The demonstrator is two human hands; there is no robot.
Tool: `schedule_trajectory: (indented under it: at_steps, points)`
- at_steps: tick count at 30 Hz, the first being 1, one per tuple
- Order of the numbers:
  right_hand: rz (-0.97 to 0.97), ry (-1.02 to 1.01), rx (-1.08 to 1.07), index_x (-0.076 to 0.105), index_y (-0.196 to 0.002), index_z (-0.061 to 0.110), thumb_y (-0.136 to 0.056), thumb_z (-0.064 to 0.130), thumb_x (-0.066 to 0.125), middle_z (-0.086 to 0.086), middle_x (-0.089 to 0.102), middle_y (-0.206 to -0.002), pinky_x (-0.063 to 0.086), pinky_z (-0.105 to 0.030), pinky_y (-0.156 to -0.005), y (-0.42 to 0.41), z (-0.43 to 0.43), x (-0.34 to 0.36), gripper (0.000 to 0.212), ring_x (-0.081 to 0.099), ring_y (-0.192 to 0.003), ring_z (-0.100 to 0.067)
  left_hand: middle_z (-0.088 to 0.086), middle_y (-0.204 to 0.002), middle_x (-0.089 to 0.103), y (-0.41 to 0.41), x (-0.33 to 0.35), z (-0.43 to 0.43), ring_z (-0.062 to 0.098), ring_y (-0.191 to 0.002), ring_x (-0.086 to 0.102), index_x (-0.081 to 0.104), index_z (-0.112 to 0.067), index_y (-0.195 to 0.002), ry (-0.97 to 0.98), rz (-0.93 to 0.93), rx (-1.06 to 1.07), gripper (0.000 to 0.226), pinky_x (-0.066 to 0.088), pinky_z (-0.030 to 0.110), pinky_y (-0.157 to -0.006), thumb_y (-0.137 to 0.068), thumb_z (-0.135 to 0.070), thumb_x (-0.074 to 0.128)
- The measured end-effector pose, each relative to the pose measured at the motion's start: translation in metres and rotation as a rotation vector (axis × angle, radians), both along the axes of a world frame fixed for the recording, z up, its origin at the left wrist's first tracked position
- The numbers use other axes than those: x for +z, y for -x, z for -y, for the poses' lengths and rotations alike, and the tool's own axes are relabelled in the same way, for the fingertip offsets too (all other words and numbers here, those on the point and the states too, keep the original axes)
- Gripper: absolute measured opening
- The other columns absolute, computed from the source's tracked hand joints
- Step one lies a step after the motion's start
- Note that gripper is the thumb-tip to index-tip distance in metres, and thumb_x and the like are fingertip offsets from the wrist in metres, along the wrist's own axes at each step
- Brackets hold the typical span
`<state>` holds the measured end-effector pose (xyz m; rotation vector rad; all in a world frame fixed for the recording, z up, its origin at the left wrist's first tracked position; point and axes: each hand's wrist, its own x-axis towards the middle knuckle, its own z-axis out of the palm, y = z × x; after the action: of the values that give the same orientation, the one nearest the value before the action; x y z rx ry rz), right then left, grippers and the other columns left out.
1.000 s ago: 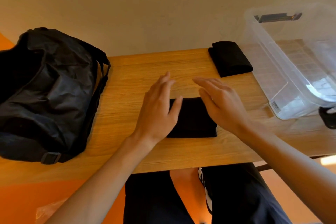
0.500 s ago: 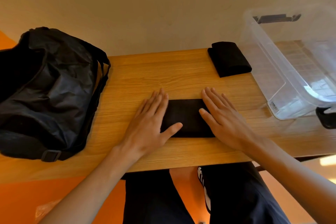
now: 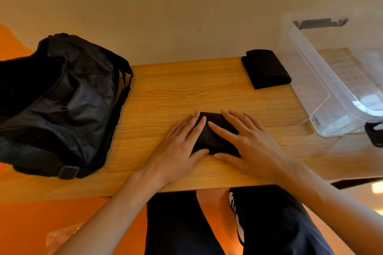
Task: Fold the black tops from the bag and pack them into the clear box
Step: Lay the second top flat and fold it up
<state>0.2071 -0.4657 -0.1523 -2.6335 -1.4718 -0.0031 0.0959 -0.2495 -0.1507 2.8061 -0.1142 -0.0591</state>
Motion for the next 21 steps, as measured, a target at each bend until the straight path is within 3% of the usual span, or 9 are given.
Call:
schedule_trajectory:
  at_steps: [4, 8, 10, 16, 21]
  points:
    - [0.034, -0.052, -0.208, 0.022, -0.161, 0.037, -0.099, 0.075, 0.027, -0.014, 0.024, -0.167, 0.024, -0.052, -0.124, 0.01, 0.011, -0.006, 0.073, 0.021, -0.155, -0.03, -0.005, -0.171, -0.011, -0.031, 0.0, 0.005, 0.01, -0.157, -0.011, -0.002, -0.03, -0.163, -0.042, 0.037, -0.077, 0.077, 0.007, 0.039, -0.129, -0.104, -0.045, 0.045]
    - [0.073, -0.048, -0.457, 0.025, -0.161, 0.034, -0.099, 0.072, 0.023, -0.018, 0.027, -0.165, 0.02, -0.053, -0.125, 0.002, 0.024, -0.007, 0.073, 0.024, -0.153, -0.034, 0.008, -0.171, 0.015, -0.062, 0.001, 0.025, 0.025, -0.158, 0.01, 0.03, -0.021, -0.16, -0.133, 0.251, -0.243, 0.062, 0.021, 0.046, -0.126, -0.103, -0.02, 0.053]
    - [0.106, -0.055, -0.574, 0.029, -0.16, 0.03, -0.1, 0.069, 0.026, -0.021, 0.029, -0.163, 0.02, -0.054, -0.124, -0.007, 0.03, -0.007, 0.072, 0.027, -0.151, -0.038, 0.011, -0.168, 0.023, -0.074, 0.0, 0.037, 0.026, -0.157, 0.016, 0.039, -0.016, -0.156, -0.159, 0.298, -0.304, 0.056, 0.026, 0.048, -0.124, -0.103, -0.022, 0.054]
    - [0.126, -0.104, -0.764, 0.034, -0.158, 0.019, -0.1, 0.06, 0.039, -0.028, 0.026, -0.162, 0.016, -0.054, -0.124, -0.031, 0.036, -0.01, 0.072, 0.022, -0.153, -0.041, 0.005, -0.172, 0.003, -0.114, -0.003, 0.061, 0.021, -0.158, 0.002, 0.018, -0.021, -0.163, -0.208, 0.215, -0.34, 0.067, 0.003, 0.036, -0.126, -0.106, -0.052, 0.033]
    - [0.211, -0.213, -0.693, 0.04, -0.156, 0.013, -0.104, 0.042, 0.051, -0.023, 0.032, -0.161, 0.021, -0.051, -0.125, -0.03, 0.04, -0.013, 0.06, 0.027, -0.152, -0.037, 0.002, -0.172, -0.001, -0.141, -0.005, 0.07, 0.02, -0.158, -0.001, 0.011, -0.021, -0.164, -0.206, 0.183, -0.352, 0.07, 0.001, 0.036, -0.127, -0.106, -0.054, 0.031]
